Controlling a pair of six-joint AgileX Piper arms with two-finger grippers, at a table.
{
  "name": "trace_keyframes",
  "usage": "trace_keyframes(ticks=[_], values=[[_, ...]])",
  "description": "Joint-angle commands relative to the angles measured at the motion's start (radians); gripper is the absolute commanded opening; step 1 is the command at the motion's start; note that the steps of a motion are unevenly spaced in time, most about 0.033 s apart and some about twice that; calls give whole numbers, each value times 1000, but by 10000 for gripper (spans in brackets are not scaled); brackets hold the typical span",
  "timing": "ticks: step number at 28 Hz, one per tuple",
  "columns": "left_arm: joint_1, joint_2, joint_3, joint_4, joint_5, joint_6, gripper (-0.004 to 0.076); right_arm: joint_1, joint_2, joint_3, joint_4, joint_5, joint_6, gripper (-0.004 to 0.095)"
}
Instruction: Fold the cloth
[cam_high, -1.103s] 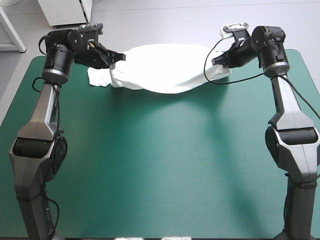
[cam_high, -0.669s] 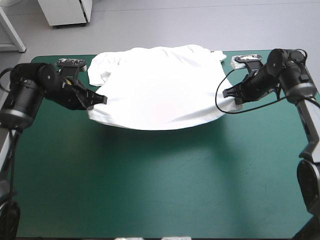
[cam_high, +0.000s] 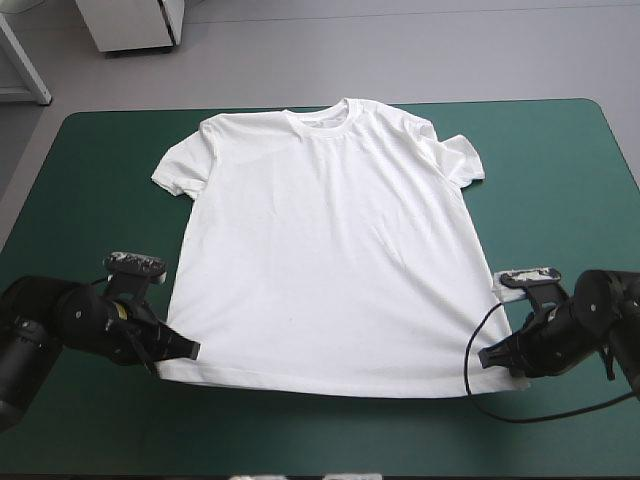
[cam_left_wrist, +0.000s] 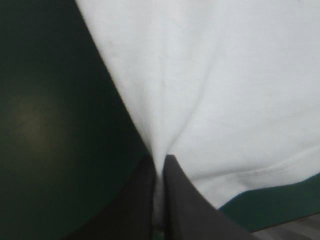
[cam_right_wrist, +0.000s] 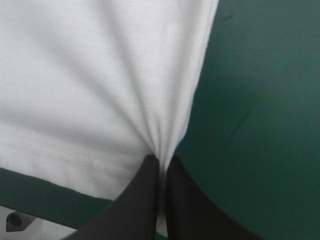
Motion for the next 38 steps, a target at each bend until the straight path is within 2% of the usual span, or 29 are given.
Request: trace_keyframes(ticks=[1, 5, 11, 13, 15, 18, 21, 24, 25, 28, 31, 35, 38], values=[[-6, -96, 62, -16, 47, -33, -9, -5, -65, 39, 8, 24, 1, -13], [-6, -173, 172, -35, 47, -50, -9, -5, -89, 132, 7, 24, 0, -13], [-6, -173, 217, -30, 47, -44, -8, -5, -90, 157, 8, 24, -3, -6], [-6, -173, 217, -27, 47, -44, -5, -5, -90, 157, 8, 24, -3, 38], [-6, -173, 217, -43, 47, -44, 24, -5, -90, 157, 11, 24, -3, 125], [-6, -173, 217, -96, 47, -46, 138, -5, -95, 157, 15, 25, 9, 344], [-6, -195, 209, -108, 47, -44, 335, -5, -122, 141, 15, 25, 53, 607], [-6, -214, 138, -112, 47, -92, 484, -5, -156, 58, 12, 23, 53, 708], [-6, -218, 96, -108, 47, -92, 508, -5, -159, 22, 6, 23, 53, 706], [-2, -195, -27, 38, 45, -103, 507, -5, -147, -126, -20, 9, 30, 670], [-2, -107, -132, 204, 34, -112, 507, -5, -82, -286, -61, -32, 34, 587], [-2, 114, -261, 284, 12, -103, 504, -5, 75, -465, -83, -27, 37, 484], [-2, 281, -360, 300, -20, -103, 505, -5, 222, -590, -74, 22, 42, 482]])
